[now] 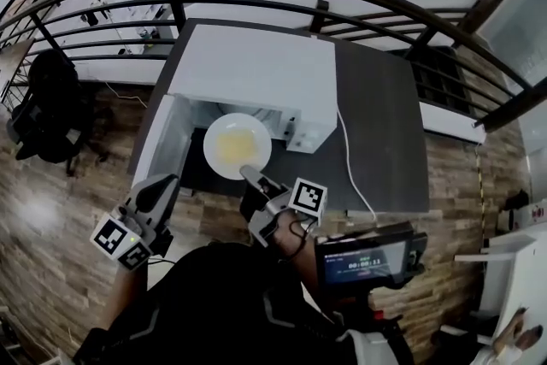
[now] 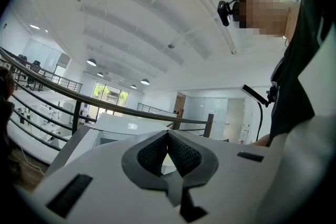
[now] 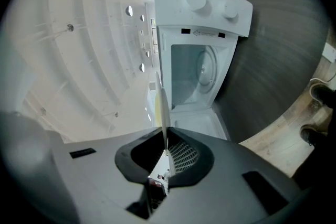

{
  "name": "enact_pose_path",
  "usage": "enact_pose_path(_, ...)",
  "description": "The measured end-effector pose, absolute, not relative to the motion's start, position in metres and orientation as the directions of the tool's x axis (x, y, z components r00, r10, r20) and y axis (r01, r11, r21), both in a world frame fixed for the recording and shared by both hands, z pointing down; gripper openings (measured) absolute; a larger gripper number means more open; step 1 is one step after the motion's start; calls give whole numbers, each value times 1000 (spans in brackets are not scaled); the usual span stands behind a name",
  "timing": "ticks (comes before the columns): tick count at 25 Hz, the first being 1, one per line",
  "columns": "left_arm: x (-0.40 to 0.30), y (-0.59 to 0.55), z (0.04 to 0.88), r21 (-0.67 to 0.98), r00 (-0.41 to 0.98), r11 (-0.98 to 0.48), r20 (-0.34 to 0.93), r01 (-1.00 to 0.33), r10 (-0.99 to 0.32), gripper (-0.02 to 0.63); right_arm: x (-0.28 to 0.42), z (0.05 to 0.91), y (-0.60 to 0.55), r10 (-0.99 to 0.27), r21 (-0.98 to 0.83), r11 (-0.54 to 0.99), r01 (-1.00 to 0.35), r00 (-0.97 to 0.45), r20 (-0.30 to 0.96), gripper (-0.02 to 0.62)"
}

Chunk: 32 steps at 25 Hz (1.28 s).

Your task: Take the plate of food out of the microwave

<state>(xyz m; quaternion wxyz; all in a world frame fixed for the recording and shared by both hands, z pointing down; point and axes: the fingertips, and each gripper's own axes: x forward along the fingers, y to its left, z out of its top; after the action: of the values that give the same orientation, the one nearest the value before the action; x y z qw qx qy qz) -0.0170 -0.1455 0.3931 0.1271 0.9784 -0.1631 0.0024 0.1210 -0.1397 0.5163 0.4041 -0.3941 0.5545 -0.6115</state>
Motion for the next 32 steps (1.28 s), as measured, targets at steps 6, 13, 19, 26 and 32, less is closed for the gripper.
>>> enact_pose_path(6,-14,-146,396,252,951,-918,47,-307,-305,3,113,507,-132,-915,-998,-41,49,-402,18,18)
enact_pose_path(13,-9,-154,397,249,956,-924,51,-291,-287,3,114,496,-129,-912,-998,-10,56,-410,-14,18)
enact_pose_path(19,-2,-158,398,260,960,-925,60,-278,-272,3,117,492,-127,-911,-999,2,37,-412,-17,17)
enact_pose_path(26,-2,-159,397,264,961,-925,58,-275,-269,3,113,487,-127,-905,-999,16,48,-424,-34,17)
enact_pose_path(32,-5,-158,397,266,961,-923,58,-277,-272,3,112,489,-126,-903,-999,10,37,-428,-25,17)
